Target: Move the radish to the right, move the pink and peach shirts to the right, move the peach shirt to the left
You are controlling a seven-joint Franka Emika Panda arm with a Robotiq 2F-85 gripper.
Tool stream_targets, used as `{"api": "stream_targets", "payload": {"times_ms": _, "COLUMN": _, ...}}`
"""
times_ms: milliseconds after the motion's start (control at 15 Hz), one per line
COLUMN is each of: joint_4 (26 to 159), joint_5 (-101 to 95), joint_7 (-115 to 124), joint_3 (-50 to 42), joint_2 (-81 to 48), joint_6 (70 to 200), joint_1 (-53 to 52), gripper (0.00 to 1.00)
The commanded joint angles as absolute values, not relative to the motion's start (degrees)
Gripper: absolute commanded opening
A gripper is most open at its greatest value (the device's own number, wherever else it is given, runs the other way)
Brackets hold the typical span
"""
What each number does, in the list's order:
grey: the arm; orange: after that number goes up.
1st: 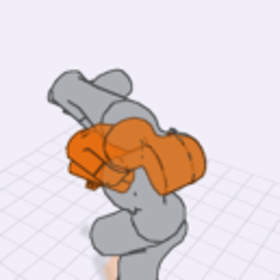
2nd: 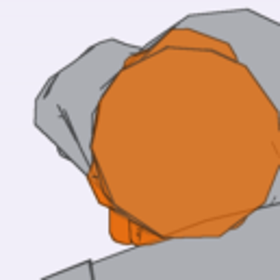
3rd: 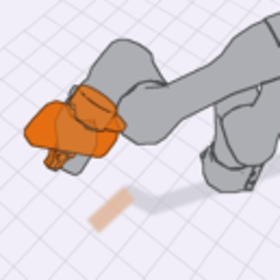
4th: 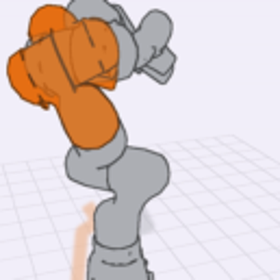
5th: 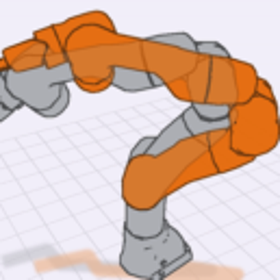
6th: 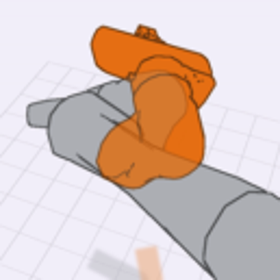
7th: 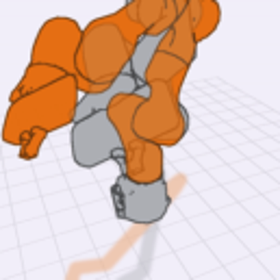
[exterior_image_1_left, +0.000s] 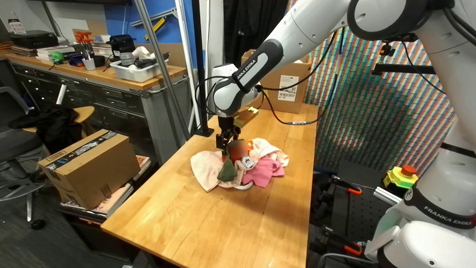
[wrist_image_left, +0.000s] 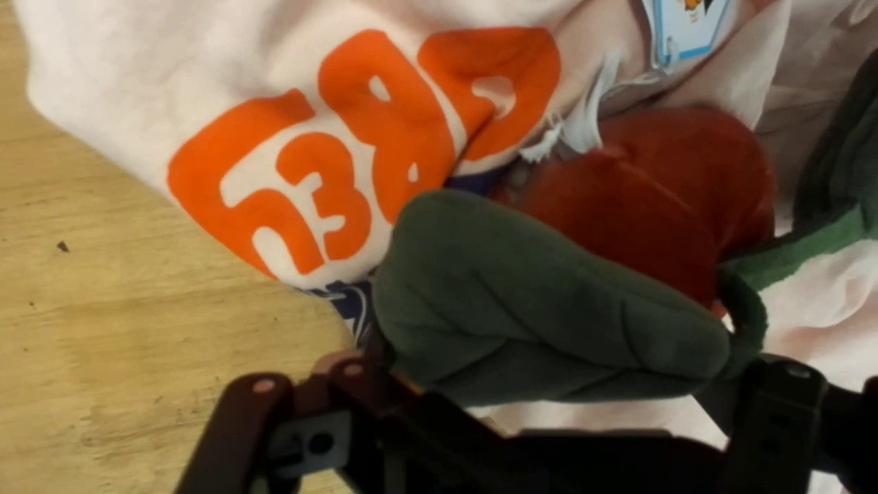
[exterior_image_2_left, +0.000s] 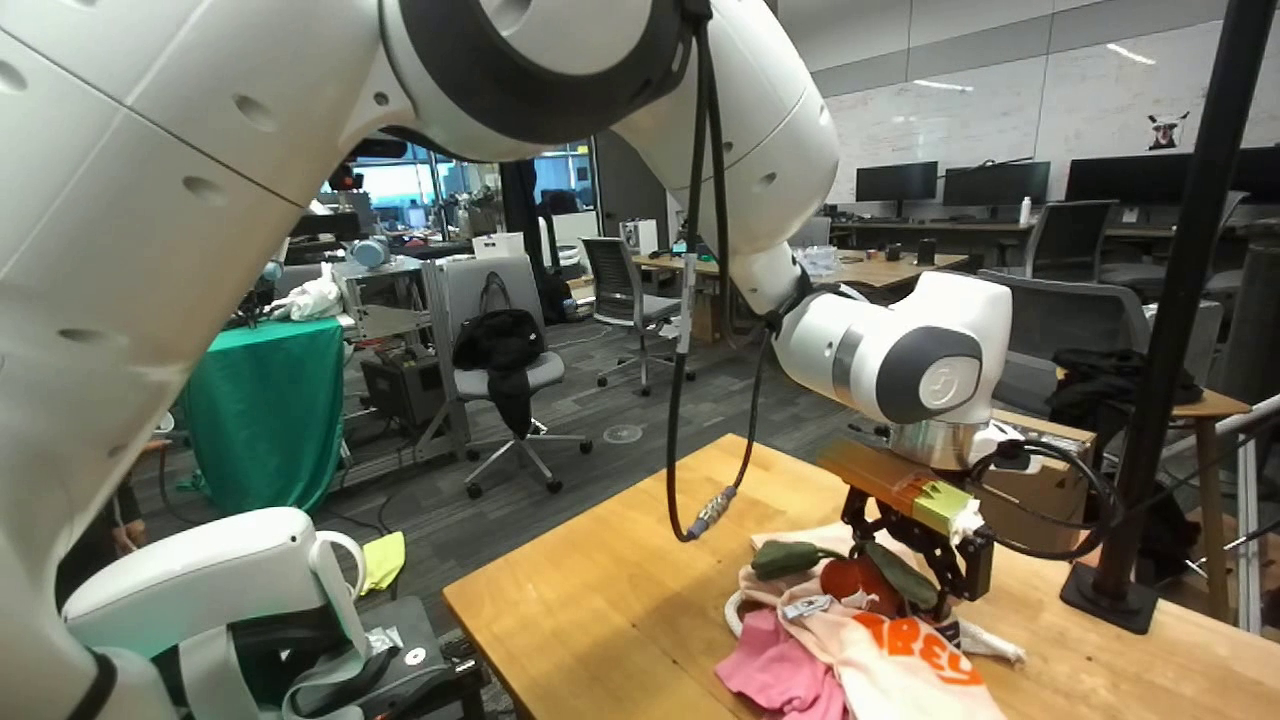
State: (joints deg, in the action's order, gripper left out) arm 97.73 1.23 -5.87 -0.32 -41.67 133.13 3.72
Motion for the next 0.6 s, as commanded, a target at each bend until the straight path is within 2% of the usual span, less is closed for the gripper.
{"api": "stream_targets", "payload": {"times_ms": 0, "joint_4": 96.22, "joint_5": 1.05, "joint_7": -4.07, "joint_3": -0.46, "joint_2": -41.27, "joint_6": 129.61, "joint_1": 3.09, "gripper": 1.0}}
{"api": "stream_targets", "payload": {"times_ms": 400, "joint_4": 95.16, "joint_5": 0.39, "joint_7": -2.84, "joint_3": -0.75, "joint_2": -40.58, "joint_6": 124.39, "joint_1": 2.33, "gripper": 1.0}}
{"api": "stream_targets", "payload": {"times_ms": 467, "joint_4": 94.86, "joint_5": 0.38, "joint_7": -2.66, "joint_3": -0.79, "joint_2": -40.66, "joint_6": 123.92, "joint_1": 2.29, "gripper": 0.82}}
{"api": "stream_targets", "payload": {"times_ms": 533, "joint_4": 94.54, "joint_5": 0.52, "joint_7": -2.79, "joint_3": -0.7, "joint_2": -40.77, "joint_6": 123.31, "joint_1": 2.4, "gripper": 0.74}}
